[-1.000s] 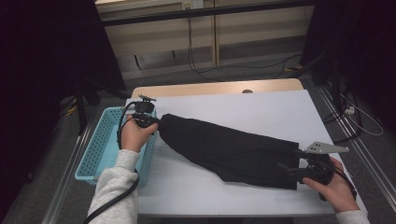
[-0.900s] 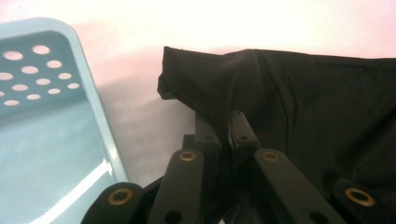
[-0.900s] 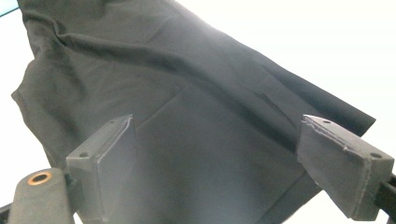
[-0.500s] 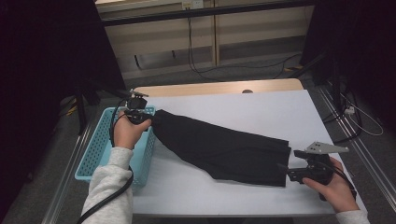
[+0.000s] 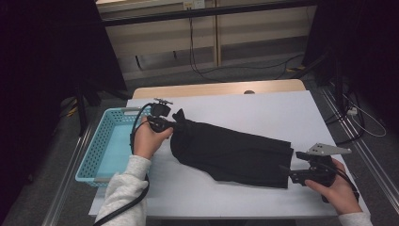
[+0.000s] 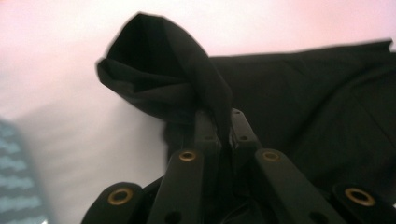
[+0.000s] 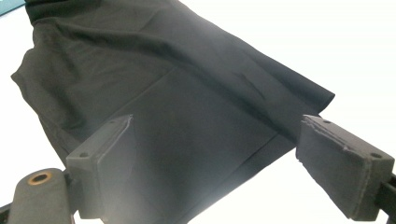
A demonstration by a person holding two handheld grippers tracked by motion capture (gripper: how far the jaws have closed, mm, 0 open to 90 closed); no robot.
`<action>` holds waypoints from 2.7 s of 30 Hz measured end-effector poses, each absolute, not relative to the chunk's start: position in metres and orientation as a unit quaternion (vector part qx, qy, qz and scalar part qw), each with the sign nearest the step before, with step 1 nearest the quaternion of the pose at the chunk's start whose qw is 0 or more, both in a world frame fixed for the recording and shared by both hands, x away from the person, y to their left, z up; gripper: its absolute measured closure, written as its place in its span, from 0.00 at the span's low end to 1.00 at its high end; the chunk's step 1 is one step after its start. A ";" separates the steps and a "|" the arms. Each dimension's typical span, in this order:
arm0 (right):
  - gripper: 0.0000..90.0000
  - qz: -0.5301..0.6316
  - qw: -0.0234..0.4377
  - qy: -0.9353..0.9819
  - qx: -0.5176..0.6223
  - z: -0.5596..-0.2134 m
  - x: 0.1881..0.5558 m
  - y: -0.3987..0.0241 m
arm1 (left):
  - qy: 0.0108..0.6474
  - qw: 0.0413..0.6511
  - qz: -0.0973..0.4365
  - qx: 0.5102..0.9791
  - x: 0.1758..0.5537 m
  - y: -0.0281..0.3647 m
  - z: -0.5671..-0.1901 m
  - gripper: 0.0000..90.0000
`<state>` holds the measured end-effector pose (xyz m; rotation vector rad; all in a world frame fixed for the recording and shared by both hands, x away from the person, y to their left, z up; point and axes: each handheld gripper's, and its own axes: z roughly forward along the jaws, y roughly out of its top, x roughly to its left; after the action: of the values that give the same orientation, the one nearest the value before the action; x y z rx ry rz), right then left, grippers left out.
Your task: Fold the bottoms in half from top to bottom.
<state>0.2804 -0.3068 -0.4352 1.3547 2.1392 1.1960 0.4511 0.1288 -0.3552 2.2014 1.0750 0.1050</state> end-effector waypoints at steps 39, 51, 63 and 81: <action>0.14 0.415 0.169 0.760 0.471 -0.436 0.281 -0.301 | 0.340 0.392 -0.023 0.854 0.417 0.060 -0.407 0.60; 0.13 0.416 0.173 0.769 0.454 -0.434 0.289 -0.277 | 0.338 0.415 0.055 0.843 0.422 0.093 -0.398 0.23; 0.19 0.432 0.168 0.769 0.440 -0.434 0.308 -0.235 | 0.354 0.396 0.072 0.844 0.422 0.114 -0.399 0.19; 0.41 0.403 0.131 0.818 0.389 -0.447 0.334 -0.173 | 0.359 0.384 0.087 0.847 0.418 0.132 -0.403 0.17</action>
<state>0.3342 -0.1732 -0.4470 1.1294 2.3755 1.1716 0.4181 0.1316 -0.4033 2.1578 0.9140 0.2223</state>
